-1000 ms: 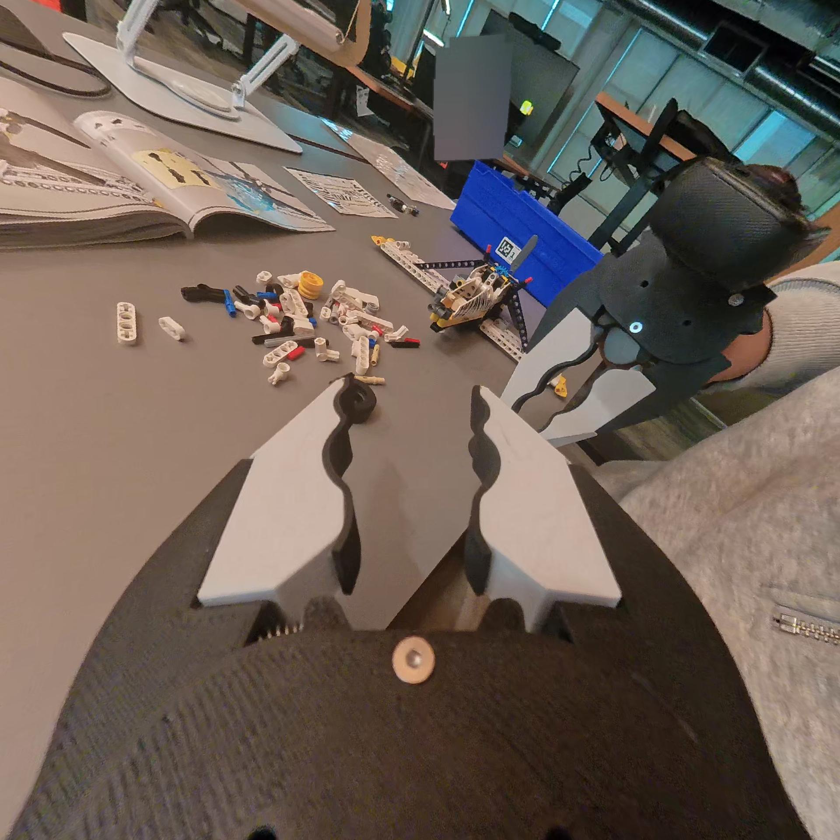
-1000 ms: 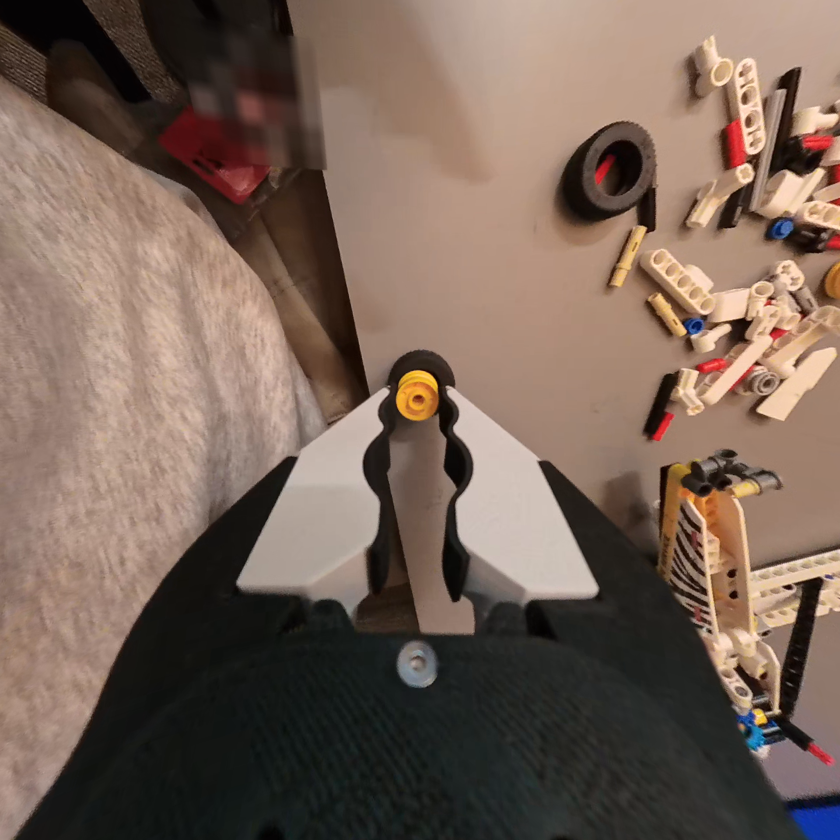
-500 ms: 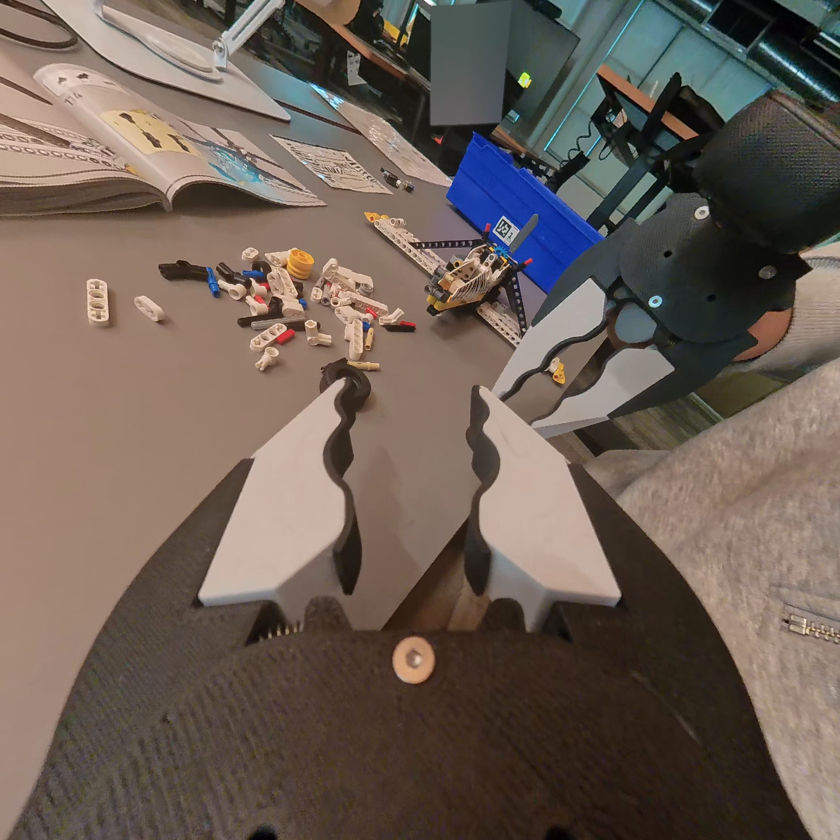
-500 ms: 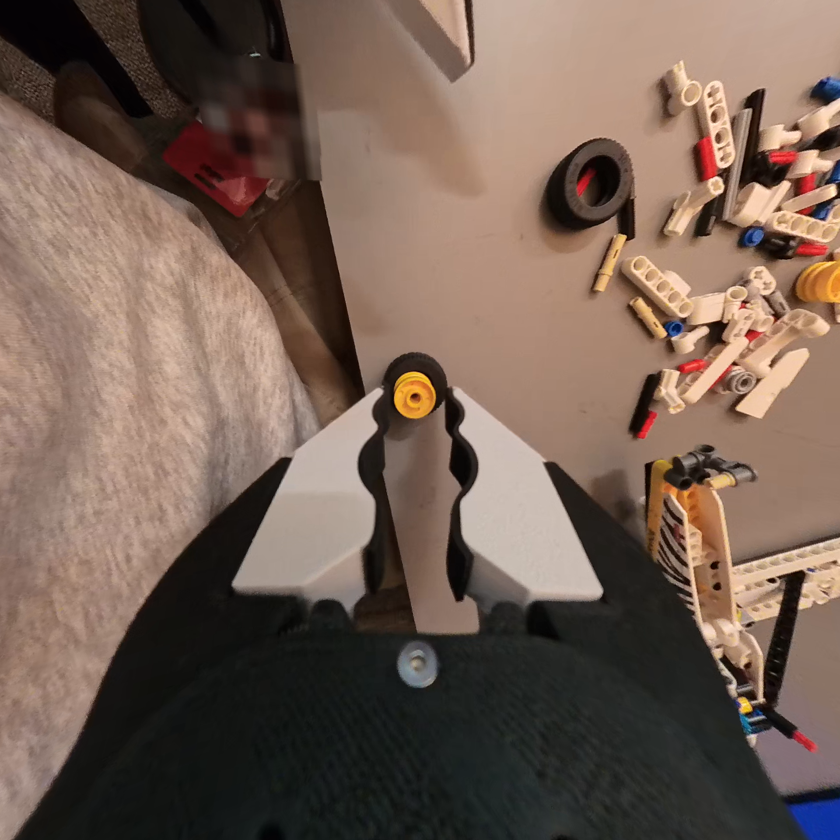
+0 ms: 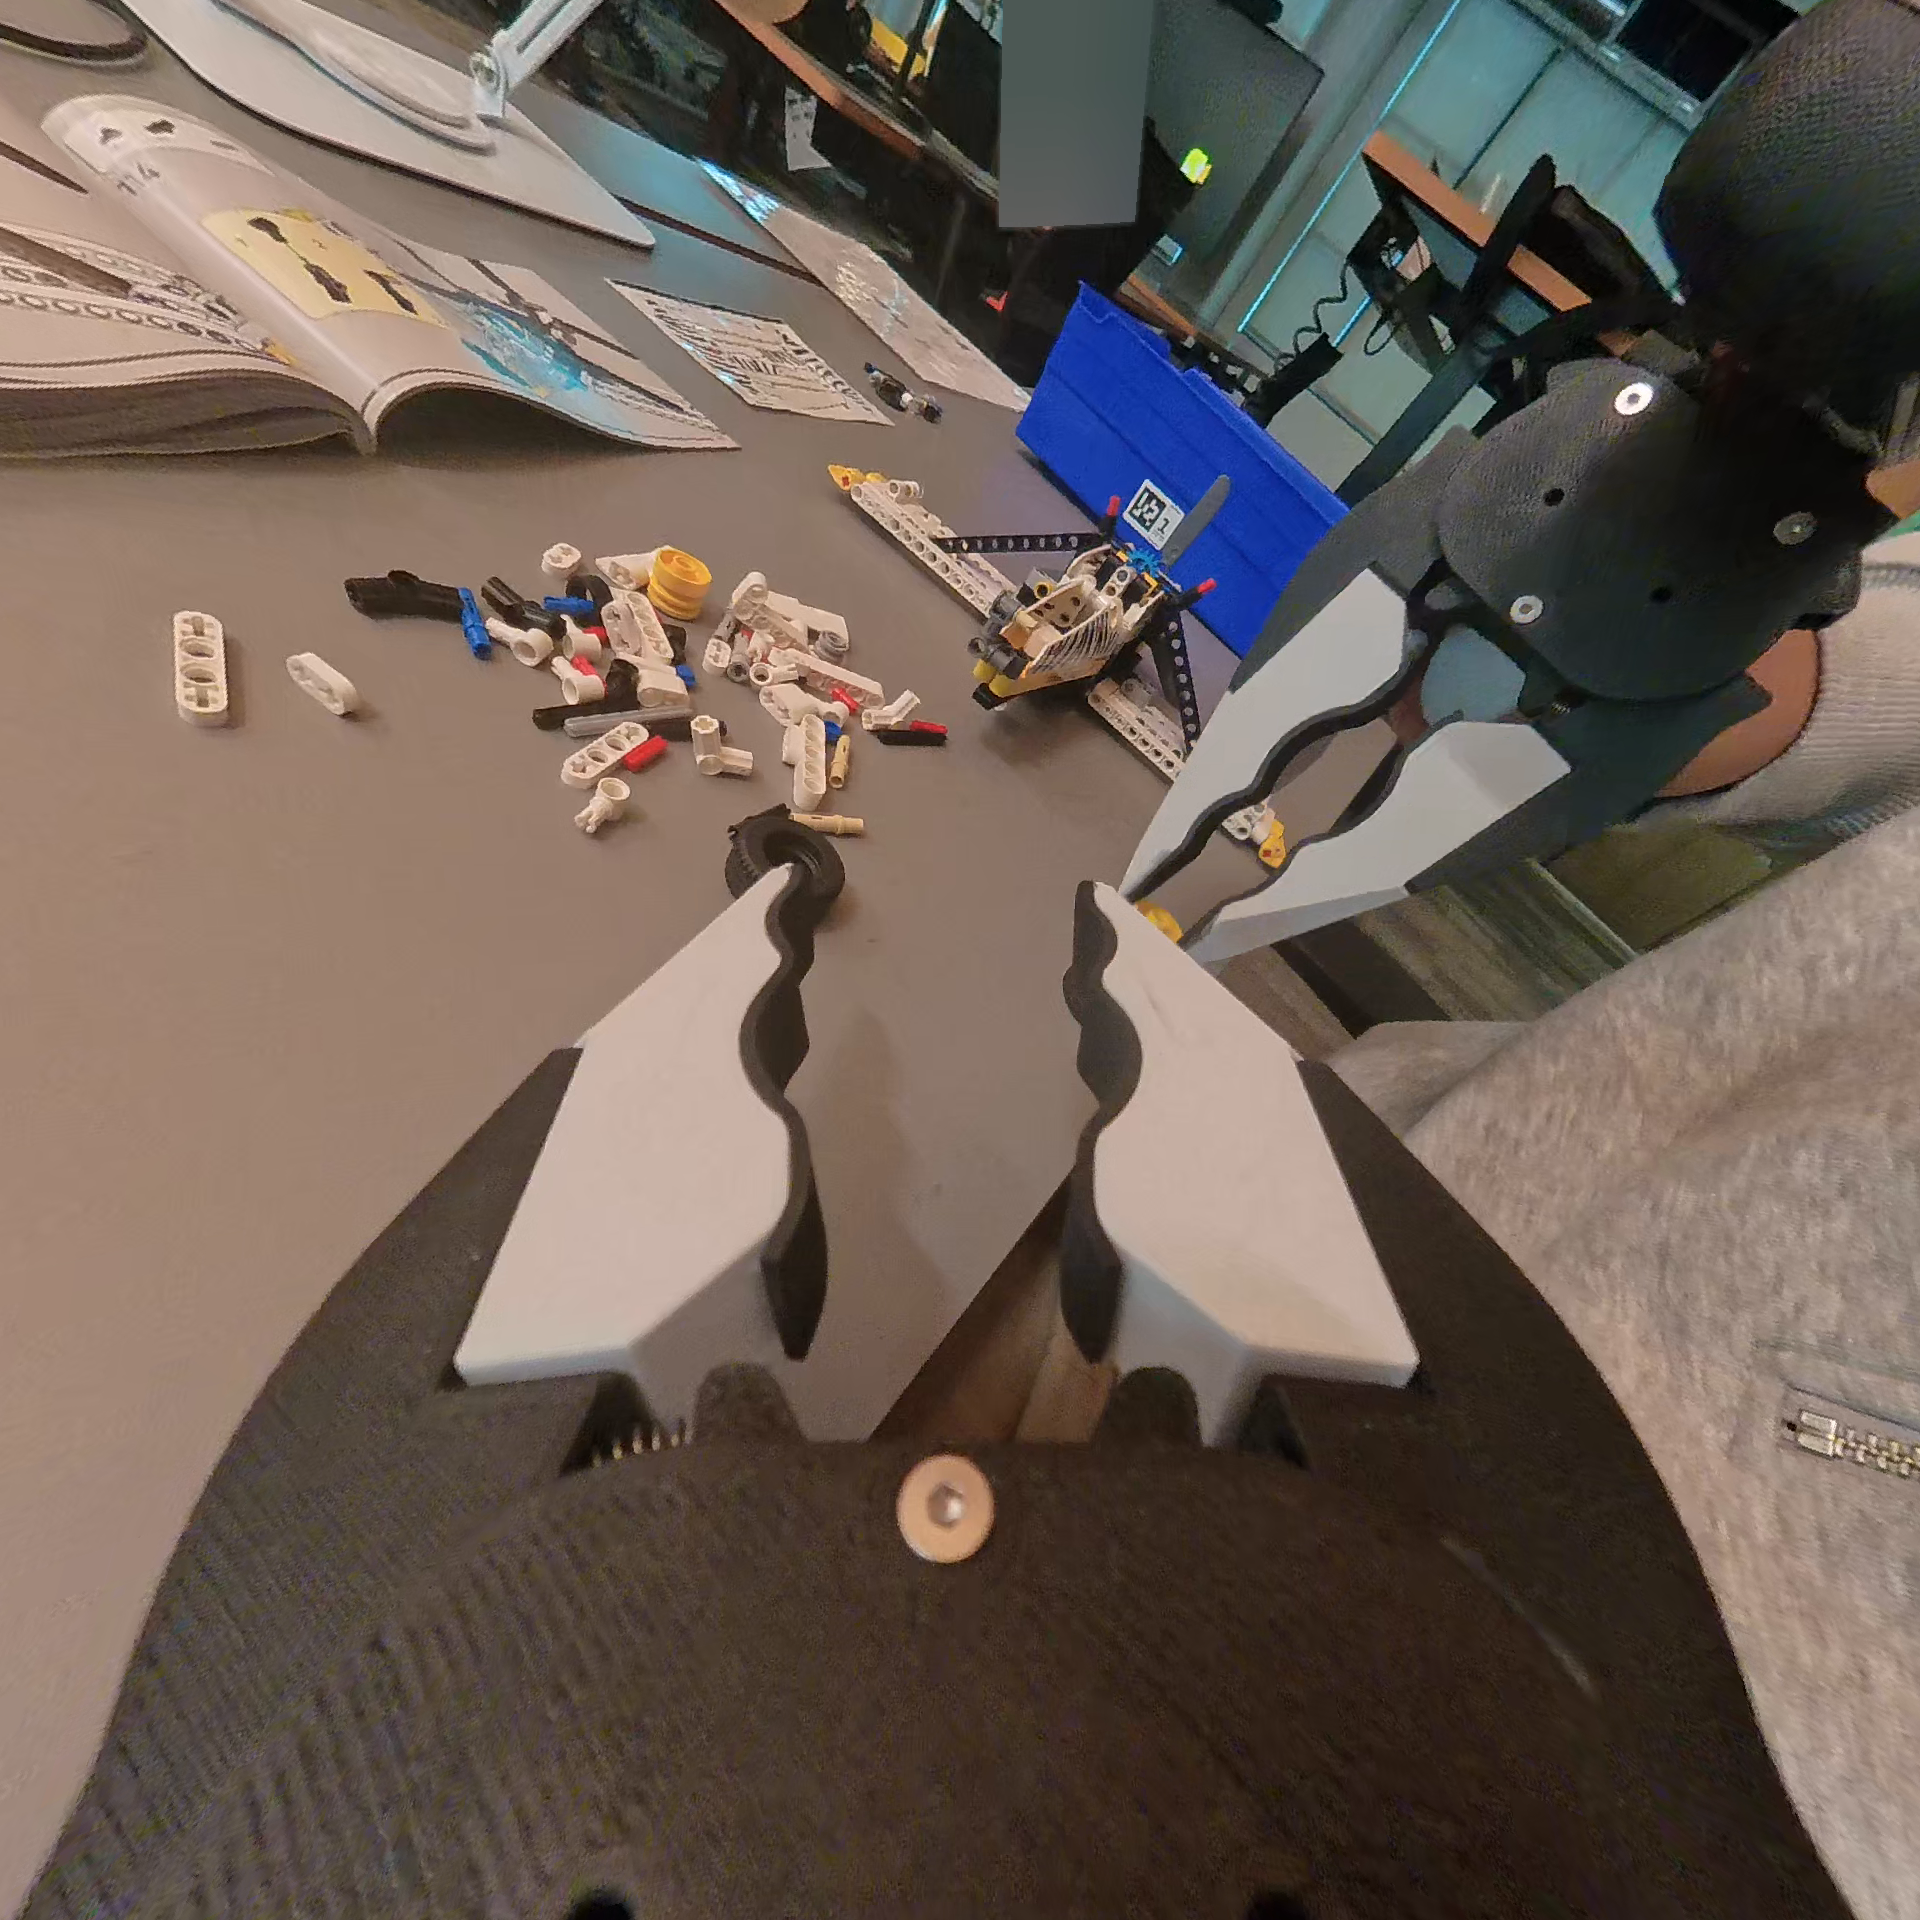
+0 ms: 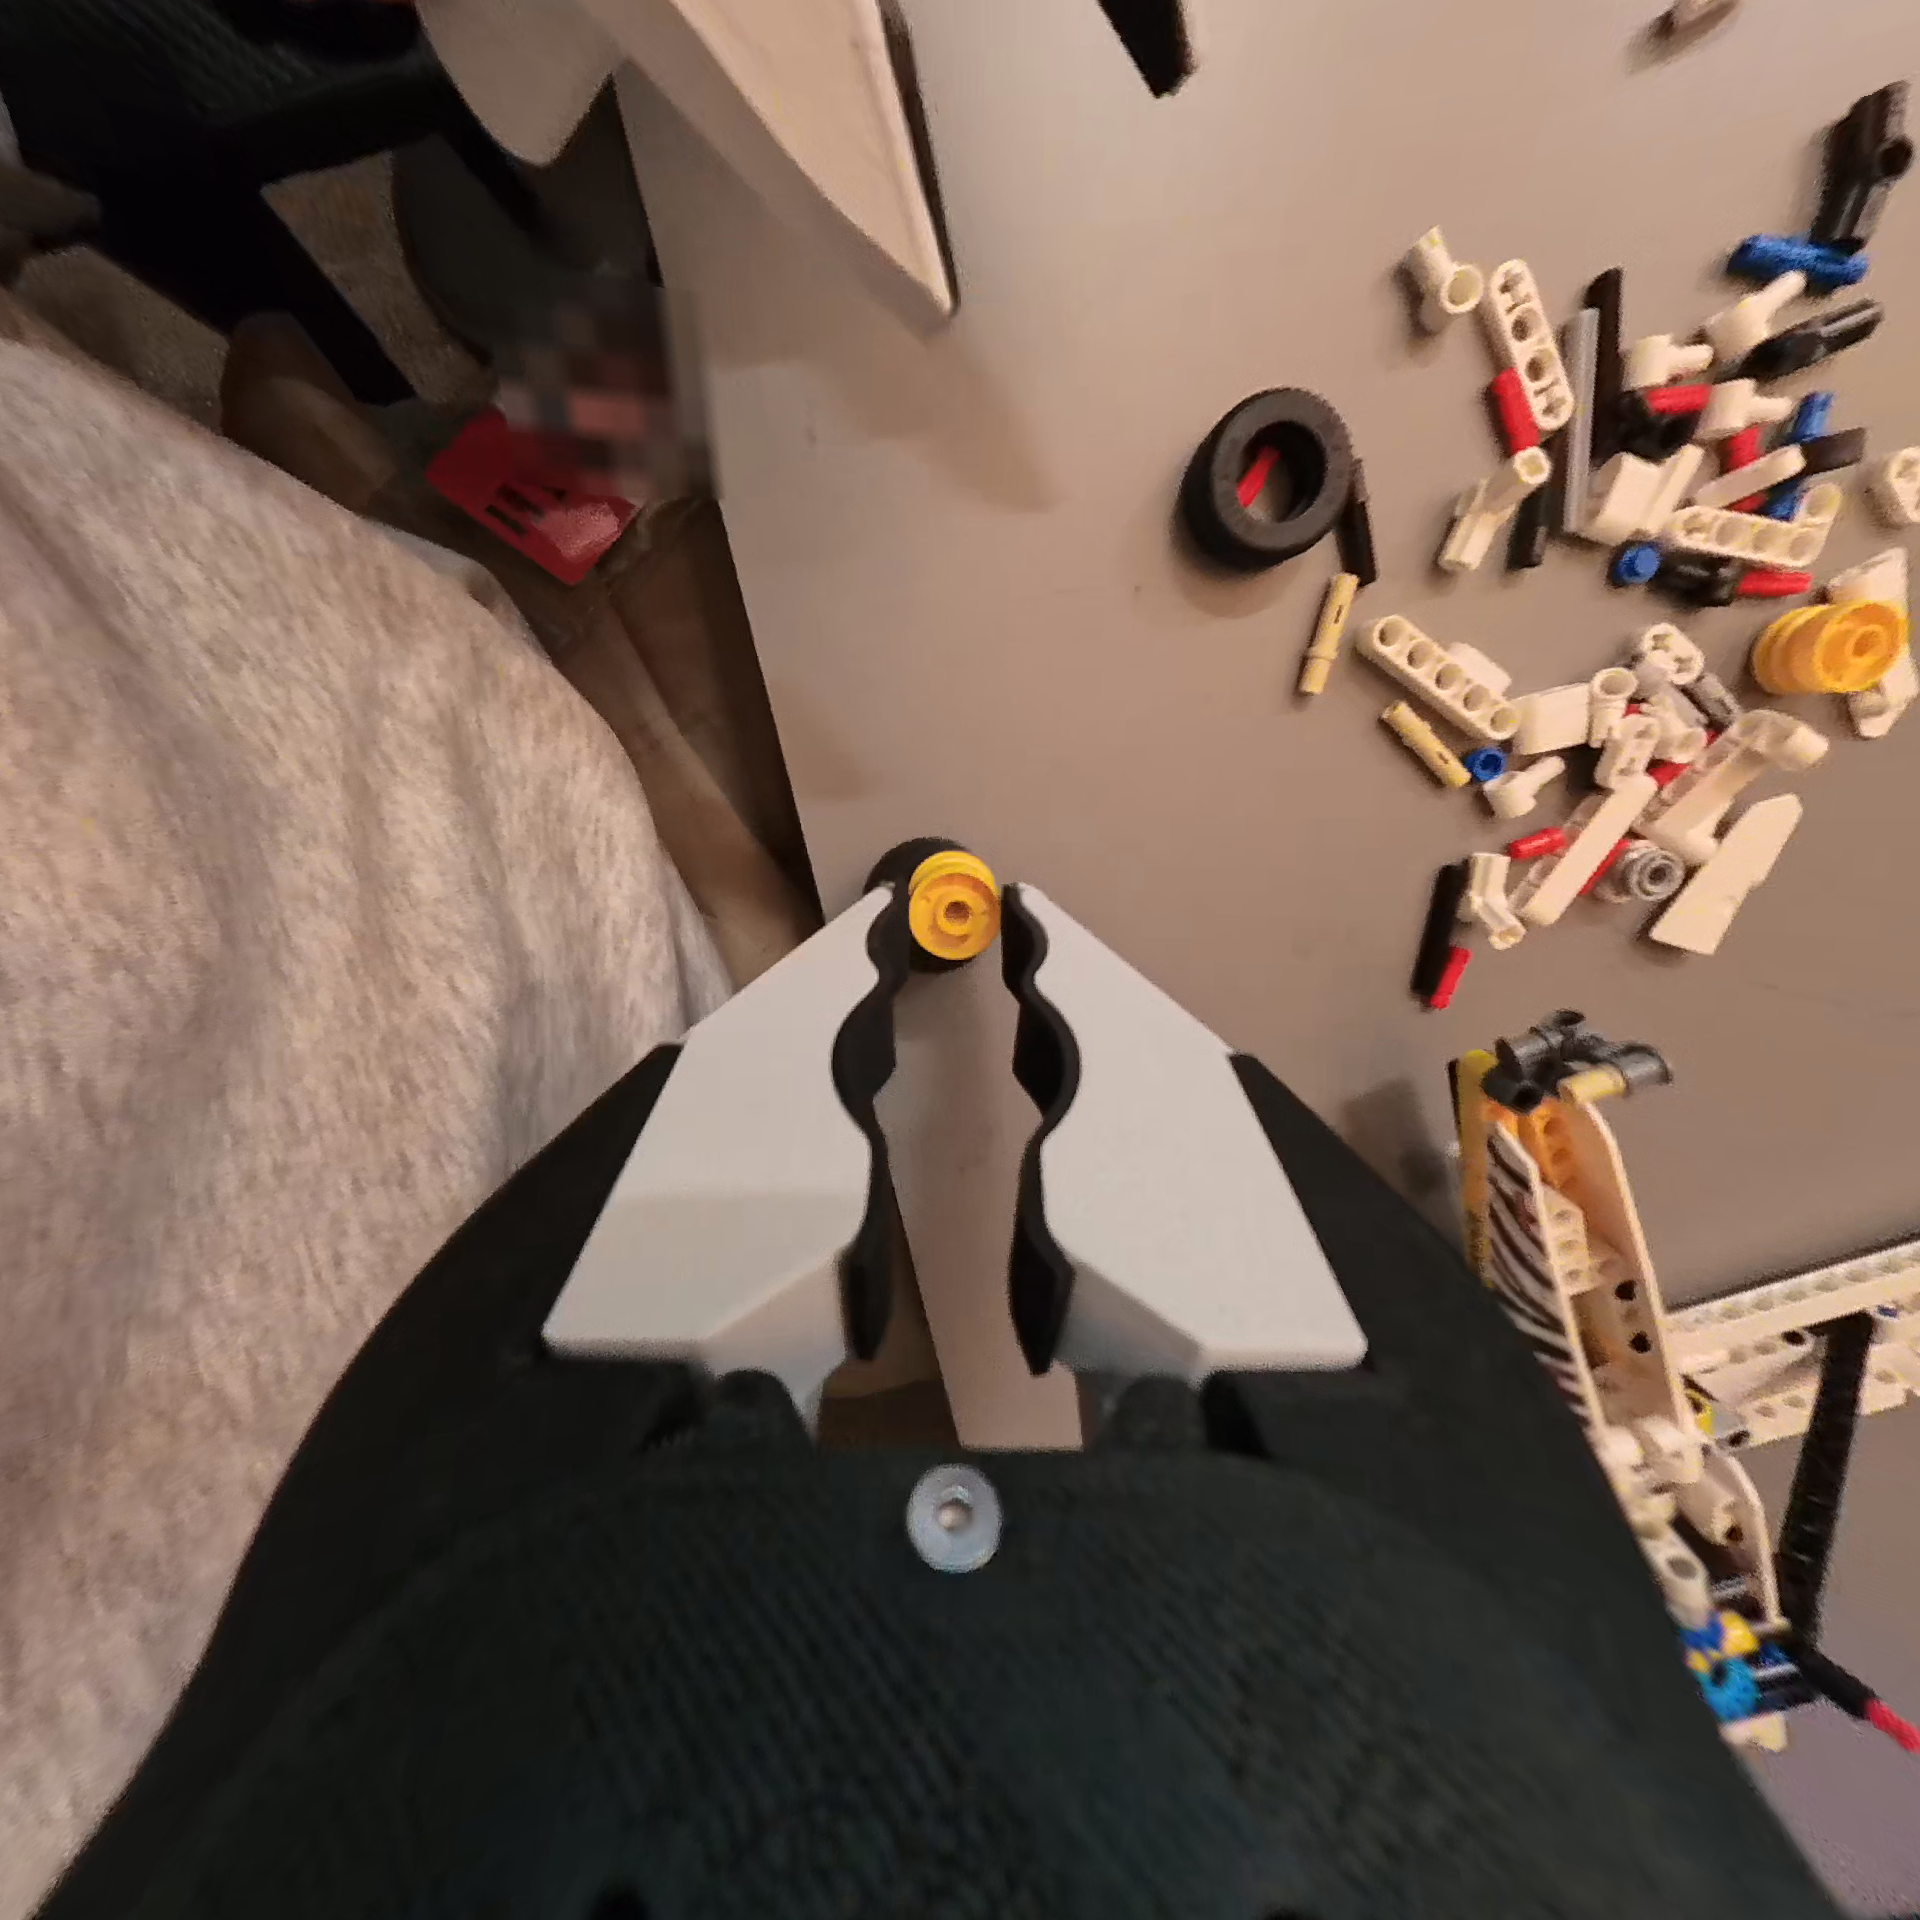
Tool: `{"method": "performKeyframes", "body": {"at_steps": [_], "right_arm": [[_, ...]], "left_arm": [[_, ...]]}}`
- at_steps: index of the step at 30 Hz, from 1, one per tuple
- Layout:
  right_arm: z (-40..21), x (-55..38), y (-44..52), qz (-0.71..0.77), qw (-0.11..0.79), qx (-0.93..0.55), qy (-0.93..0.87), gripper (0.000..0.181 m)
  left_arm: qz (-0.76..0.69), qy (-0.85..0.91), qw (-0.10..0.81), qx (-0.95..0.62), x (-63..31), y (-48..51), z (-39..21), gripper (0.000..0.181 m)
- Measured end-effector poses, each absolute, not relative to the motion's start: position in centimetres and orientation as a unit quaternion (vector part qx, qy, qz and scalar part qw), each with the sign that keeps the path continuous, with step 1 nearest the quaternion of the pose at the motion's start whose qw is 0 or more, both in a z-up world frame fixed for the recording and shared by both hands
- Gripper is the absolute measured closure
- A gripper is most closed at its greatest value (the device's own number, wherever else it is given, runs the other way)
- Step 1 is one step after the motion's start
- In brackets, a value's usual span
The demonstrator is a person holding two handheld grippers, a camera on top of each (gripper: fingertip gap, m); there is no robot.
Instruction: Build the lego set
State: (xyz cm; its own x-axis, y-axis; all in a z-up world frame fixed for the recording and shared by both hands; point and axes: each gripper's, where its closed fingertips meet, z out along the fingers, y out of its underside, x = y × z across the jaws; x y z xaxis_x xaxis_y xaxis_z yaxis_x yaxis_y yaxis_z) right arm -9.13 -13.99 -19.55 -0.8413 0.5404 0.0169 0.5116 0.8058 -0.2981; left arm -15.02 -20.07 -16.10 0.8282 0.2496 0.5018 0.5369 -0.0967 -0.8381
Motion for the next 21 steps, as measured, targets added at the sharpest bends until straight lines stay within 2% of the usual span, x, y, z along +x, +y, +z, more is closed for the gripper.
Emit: {"method": "performKeyframes", "body": {"at_steps": [21], "right_arm": [[-20.7,-8.5,-13.8,0.165,0.096,-0.276,-0.942,0.165]], "left_arm": [[-0.122,-0.273,0.61,-0.734,-15.0,-19.9,-16.6,0.133]]}}
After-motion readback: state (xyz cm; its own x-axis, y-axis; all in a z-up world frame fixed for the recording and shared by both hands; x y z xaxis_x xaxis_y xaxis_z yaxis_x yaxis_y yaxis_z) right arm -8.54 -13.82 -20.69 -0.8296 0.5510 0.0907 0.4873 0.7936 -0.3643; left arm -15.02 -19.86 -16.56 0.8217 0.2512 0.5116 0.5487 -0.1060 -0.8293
